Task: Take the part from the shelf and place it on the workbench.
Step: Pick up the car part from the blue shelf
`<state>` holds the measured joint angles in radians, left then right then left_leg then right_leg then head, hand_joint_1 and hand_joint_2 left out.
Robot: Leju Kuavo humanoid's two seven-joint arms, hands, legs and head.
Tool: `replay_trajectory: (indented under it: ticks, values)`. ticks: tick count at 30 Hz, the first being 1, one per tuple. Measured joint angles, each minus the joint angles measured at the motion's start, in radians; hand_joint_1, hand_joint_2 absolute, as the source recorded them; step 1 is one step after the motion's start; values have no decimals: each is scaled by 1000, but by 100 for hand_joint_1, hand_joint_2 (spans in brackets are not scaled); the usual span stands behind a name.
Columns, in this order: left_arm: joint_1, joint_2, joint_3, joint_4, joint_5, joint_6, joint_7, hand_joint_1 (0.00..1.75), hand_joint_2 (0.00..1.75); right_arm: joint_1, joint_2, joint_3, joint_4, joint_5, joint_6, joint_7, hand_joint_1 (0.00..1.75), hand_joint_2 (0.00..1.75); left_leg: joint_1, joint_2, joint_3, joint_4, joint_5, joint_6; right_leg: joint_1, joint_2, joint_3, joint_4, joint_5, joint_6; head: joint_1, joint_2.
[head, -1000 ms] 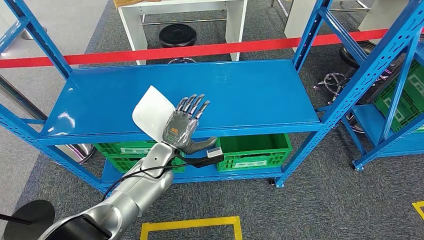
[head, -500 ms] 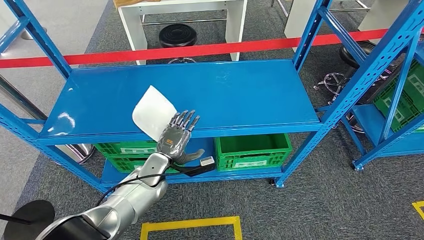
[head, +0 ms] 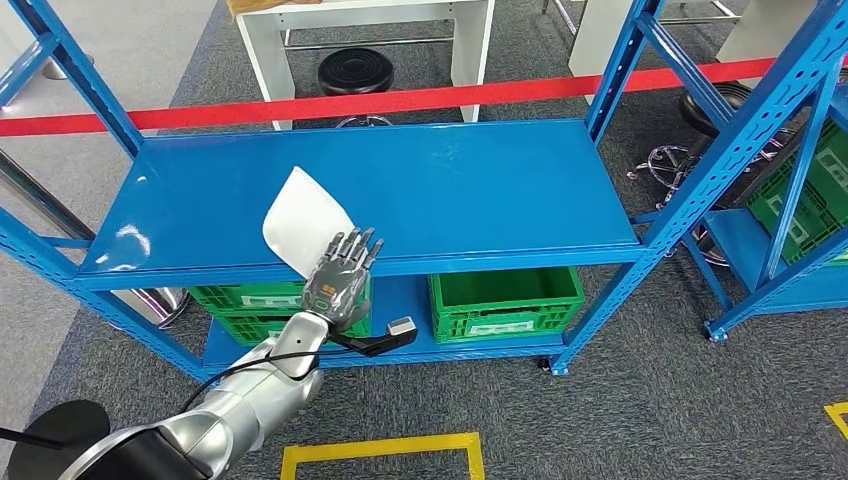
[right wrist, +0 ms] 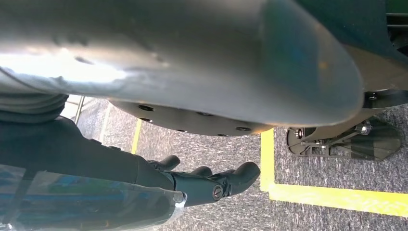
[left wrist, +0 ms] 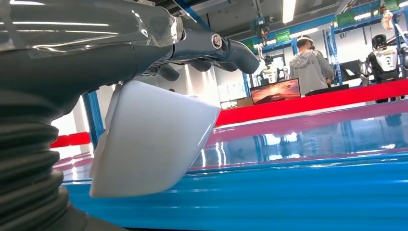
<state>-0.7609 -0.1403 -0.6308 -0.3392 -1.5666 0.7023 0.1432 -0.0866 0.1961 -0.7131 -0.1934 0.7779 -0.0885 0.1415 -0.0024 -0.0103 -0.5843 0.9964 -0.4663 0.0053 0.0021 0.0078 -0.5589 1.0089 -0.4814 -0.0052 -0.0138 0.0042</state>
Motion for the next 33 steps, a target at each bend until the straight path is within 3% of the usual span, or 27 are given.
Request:
replay_trajectory:
  ticks: [9, 16, 23, 27, 33]
  values:
    - [-9, 22, -32, -5, 0, 1, 40, 0, 175, 0, -1, -2, 2, 5, 0, 16, 0, 0, 0, 0, 0, 0, 0, 0, 0, 0, 0, 0, 0, 0, 0, 0]
    - [-9, 55, -98, -59, 0, 1, 125, 0, 175, 0, -1, -6, 2, 22, 2, 25, 0, 0, 0, 0, 0, 0, 0, 0, 0, 0, 0, 0, 0, 0, 0, 0]
    - [-8, 79, -126, -109, 0, 1, 136, 0, 175, 0, -1, -8, 2, 31, 4, 28, 0, 0, 0, 0, 0, 0, 0, 0, 0, 0, 0, 0, 0, 0, 0, 0]
    - [-6, 86, -129, -125, 0, 1, 133, 174, 175, 0, -1, -8, 2, 34, 5, 30, 0, 0, 0, 0, 0, 0, 0, 0, 0, 0, 0, 0, 0, 0, 0, 0]
    - [-3, 89, -124, -132, 7, 1, 94, 175, 175, 0, -1, -8, 2, 36, 6, 30, 0, 0, 0, 0, 0, 0, 0, 0, 0, 0, 0, 0, 0, 0, 0, 0]
